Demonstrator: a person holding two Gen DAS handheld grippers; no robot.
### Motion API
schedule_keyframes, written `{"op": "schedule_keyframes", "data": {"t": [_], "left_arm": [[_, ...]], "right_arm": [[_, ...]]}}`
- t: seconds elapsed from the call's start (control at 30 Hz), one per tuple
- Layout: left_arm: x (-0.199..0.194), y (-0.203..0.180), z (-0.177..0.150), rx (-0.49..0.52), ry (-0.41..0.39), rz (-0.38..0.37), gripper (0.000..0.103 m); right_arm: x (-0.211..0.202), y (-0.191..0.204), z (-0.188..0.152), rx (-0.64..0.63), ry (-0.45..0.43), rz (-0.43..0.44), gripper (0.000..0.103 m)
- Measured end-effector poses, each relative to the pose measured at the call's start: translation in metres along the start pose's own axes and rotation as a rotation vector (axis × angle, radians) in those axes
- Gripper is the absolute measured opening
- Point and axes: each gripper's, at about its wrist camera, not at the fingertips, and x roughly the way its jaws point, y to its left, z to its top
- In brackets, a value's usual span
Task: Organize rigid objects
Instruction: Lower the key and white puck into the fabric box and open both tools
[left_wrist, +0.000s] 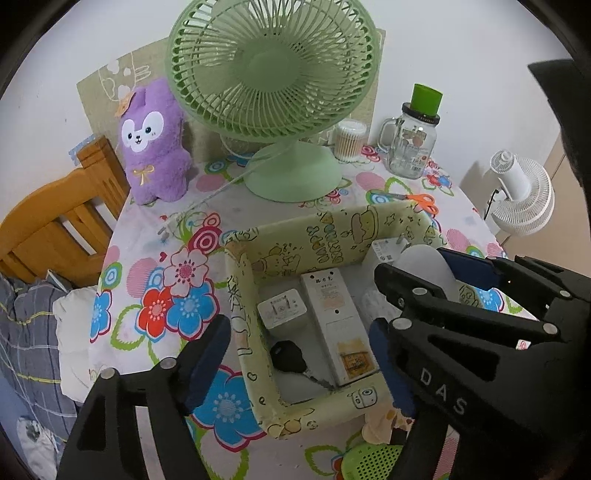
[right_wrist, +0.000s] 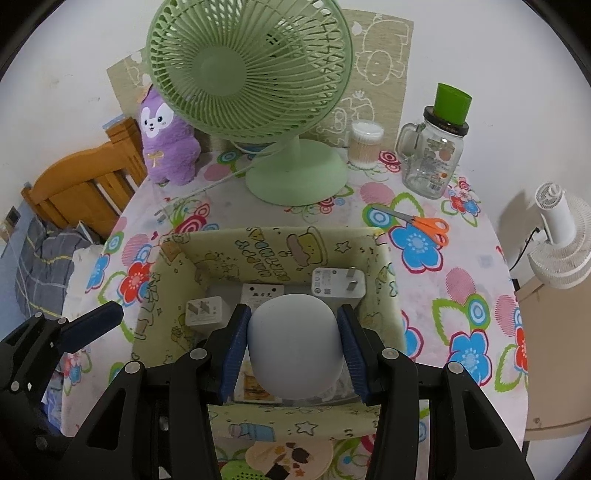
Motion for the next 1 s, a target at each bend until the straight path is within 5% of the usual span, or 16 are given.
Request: {"op": "schedule_keyframes", "data": {"t": [0.43,0.5,0.6,1.0], "left_arm": [[0.011,0.011,-0.013,0.029,0.085,-0.010,0.084],[0.011,0.013,-0.015,0.031,0.090,-0.017,0.084],[0.007,0.014,-0.017,0.034,0.085,-0.020,0.084],[-0.004,0.006,-0.022,0.049,0.068,-0.021,0.084]], "right_arm": [[0.009,0.023,-0.014,0.030,0.051,0.078,0.052],[0.009,0.024,-0.015,0.029,0.053,0.100,0.055],[0.008,0.026,-0.016,0.039,0.056,0.115,0.074],[-0.007,0.019,-0.025,0.041,0.041,0.073,0.083]]}}
